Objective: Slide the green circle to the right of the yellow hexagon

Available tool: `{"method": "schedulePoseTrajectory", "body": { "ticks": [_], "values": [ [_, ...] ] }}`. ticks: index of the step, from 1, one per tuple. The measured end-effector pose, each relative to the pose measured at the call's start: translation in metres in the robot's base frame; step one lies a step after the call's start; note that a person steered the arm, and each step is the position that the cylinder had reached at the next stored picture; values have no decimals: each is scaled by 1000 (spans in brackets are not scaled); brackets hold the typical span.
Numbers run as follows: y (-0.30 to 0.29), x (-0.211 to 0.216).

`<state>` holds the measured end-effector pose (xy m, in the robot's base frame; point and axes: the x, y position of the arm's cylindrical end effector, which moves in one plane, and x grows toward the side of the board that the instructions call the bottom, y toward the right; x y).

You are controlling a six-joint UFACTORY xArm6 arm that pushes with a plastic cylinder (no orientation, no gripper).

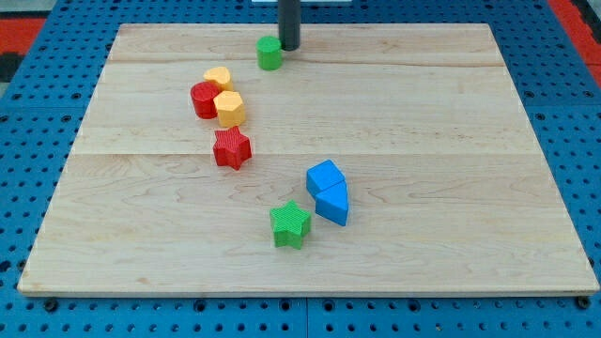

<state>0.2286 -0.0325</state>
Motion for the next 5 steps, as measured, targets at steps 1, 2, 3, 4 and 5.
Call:
{"method": "schedulePoseTrajectory", "body": {
  "ticks": [1, 2, 3, 4, 5],
  "values": [
    [-1, -14],
    [-48, 19],
    [-12, 66],
    [-41, 103],
    [-60, 104]
  ]
}}
